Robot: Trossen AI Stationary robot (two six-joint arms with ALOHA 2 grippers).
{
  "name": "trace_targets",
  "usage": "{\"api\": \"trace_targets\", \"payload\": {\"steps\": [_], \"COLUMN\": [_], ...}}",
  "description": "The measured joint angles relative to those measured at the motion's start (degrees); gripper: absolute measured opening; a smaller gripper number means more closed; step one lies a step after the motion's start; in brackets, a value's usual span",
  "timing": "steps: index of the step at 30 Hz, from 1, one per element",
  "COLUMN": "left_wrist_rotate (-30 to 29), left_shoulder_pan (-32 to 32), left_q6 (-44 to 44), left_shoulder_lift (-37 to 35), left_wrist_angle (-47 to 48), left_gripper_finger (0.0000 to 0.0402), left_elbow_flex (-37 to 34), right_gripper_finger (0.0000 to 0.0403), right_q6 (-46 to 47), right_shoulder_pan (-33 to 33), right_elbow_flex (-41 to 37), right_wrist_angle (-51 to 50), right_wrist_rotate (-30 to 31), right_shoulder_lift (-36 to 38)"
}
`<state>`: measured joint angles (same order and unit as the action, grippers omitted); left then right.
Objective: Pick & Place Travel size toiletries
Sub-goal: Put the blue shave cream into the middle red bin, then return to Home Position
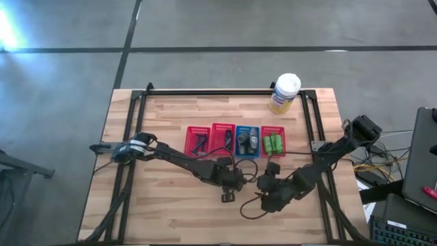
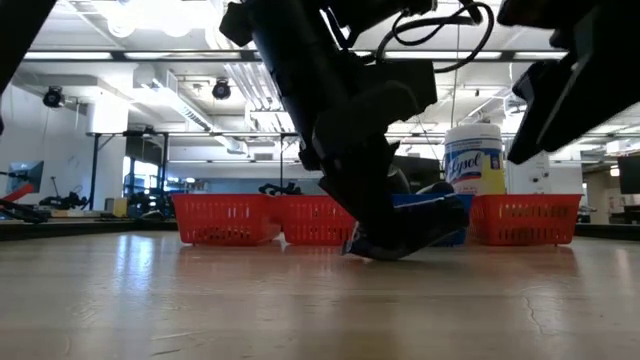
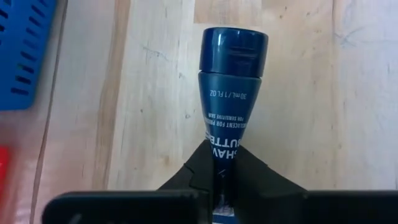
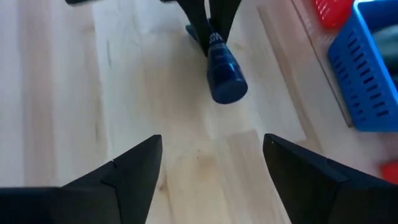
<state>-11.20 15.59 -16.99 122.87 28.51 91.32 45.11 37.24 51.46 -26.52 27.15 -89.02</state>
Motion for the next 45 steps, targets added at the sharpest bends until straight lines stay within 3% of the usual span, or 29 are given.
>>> {"api": "trace_targets", "payload": {"steps": [6, 11, 14, 19, 25, 31, 45], "left_wrist_rotate": [-0.49, -4.43, -7.46, -8.05, -7.55, 0.16, -1.91], "left_shoulder_pan": [0.0, 0.0, -0.95, -6.36, -15.72, -21.47, -22.37], "left_q6": [2.56, 1.96, -5.54, -29.51, -44.72, -51.01, -50.71], "left_shoulder_lift": [-4.38, -9.21, -13.19, -20.54, -29.5, -27.98, -24.69], "left_wrist_angle": [0.29, 2.73, 4.28, 4.01, -12.87, -17.56, -17.44], "left_gripper_finger": [0.0037, 0.0037, 0.0036, 0.0036, 0.0035, 0.0036, 0.0145], "left_elbow_flex": [-0.07, -1.01, -2.47, -8.34, -22.52, -29.22, -29.3], "right_gripper_finger": [0.0273, 0.0289, 0.0296, 0.0303, 0.0297, 0.0281, 0.0276], "right_q6": [-1.66, -3.02, -1.51, 4.26, 6.82, 8.59, 10.44], "right_shoulder_pan": [-0.12, -0.14, -0.18, -0.18, -0.16, -0.12, -0.11], "right_elbow_flex": [0.75, 1.57, 1.57, 1.56, 1.55, 1.53, 1.49], "right_wrist_angle": [1.72, 1.3, 0.72, -2.19, -3.1, -3.21, -3.32], "right_wrist_rotate": [0.22, 5.16, 7.61, 11.14, 13.45, 13.51, 12.78], "right_shoulder_lift": [2.61, 5.7, 7.66, 9.97, 10.54, 9.78, 9.8]}}
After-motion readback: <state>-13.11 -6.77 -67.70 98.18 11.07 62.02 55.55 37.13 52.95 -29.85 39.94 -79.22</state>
